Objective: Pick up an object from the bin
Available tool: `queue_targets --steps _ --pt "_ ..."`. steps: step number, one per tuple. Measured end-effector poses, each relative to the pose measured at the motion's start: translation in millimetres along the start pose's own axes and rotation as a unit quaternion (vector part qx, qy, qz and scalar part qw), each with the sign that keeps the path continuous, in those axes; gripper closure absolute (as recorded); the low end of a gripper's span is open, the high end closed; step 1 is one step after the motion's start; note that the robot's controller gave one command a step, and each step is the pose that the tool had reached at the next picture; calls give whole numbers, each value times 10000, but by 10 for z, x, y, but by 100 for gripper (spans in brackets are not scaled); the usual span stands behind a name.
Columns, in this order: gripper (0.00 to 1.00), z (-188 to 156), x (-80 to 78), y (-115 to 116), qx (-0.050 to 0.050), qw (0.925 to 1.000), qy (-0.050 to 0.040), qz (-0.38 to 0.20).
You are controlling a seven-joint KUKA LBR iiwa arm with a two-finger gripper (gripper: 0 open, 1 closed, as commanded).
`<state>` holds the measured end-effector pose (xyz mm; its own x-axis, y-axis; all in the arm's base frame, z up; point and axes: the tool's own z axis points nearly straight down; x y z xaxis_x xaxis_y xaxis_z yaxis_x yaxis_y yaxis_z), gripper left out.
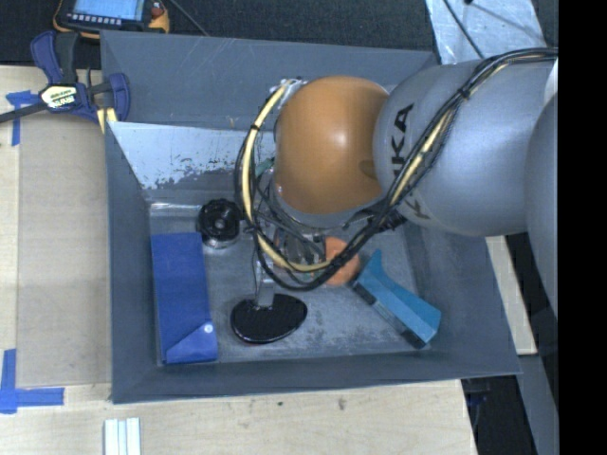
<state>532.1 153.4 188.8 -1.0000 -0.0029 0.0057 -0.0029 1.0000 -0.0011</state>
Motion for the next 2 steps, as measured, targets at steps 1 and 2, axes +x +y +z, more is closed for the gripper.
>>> queue_targets --steps 1,2 --pt "0 -47 -17 -6 -11 10000 -41 14" --pt "0 431 213 -256 -20 9997 -71 231"
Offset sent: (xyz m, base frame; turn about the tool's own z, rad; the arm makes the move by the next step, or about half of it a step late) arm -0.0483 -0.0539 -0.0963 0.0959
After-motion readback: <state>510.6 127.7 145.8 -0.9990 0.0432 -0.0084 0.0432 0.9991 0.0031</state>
